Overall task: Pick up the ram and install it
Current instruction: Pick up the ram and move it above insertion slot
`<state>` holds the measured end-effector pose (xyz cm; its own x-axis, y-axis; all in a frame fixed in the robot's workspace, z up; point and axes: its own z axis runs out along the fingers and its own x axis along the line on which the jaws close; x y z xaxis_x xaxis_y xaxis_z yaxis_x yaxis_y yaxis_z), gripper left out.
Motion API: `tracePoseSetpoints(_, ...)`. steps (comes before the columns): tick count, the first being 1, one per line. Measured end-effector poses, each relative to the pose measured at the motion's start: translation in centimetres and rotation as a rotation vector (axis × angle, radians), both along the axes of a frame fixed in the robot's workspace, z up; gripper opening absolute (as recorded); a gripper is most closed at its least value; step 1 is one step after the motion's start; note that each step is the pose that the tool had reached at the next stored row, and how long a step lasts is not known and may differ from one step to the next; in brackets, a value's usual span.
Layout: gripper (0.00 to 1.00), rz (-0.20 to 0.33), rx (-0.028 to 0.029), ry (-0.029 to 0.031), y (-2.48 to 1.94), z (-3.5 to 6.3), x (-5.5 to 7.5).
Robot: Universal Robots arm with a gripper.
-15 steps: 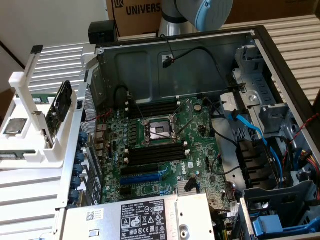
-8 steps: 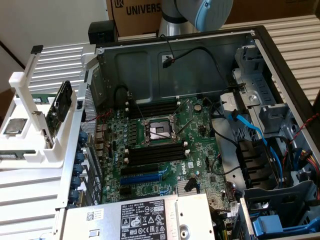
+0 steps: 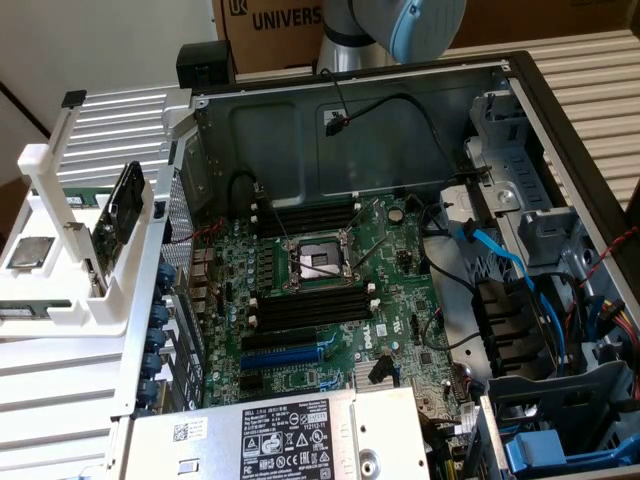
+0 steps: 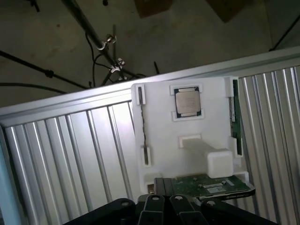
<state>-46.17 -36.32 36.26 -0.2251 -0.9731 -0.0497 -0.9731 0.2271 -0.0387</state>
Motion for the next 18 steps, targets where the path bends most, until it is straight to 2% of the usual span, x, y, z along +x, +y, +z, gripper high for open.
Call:
tracePoseSetpoints(4, 0.1, 0.0, 0.0039, -0.0041, -0.02, -0.62, 0.0)
tracePoseSetpoints(6, 0.1, 0.0, 0.0094, -0.004, -0.04, -0.93, 0.0)
tracePoseSetpoints(7, 0.1, 0.0, 0.0138, -0.0023, -0.08, -1.01, 0.0)
tracePoseSetpoints(11, 0.1, 0.0, 0.0317, 0.0113, -0.24, -1.29, 0.0)
tracePoseSetpoints(13, 0.1, 0.0, 0.0389, 0.0146, -0.35, -1.5, 0.0)
tracePoseSetpoints(14, 0.1, 0.0, 0.0443, 0.0158, -0.42, -1.76, 0.0)
tracePoseSetpoints(18, 0.1, 0.0, 0.0491, 0.0159, -0.46, -2.21, 0.0)
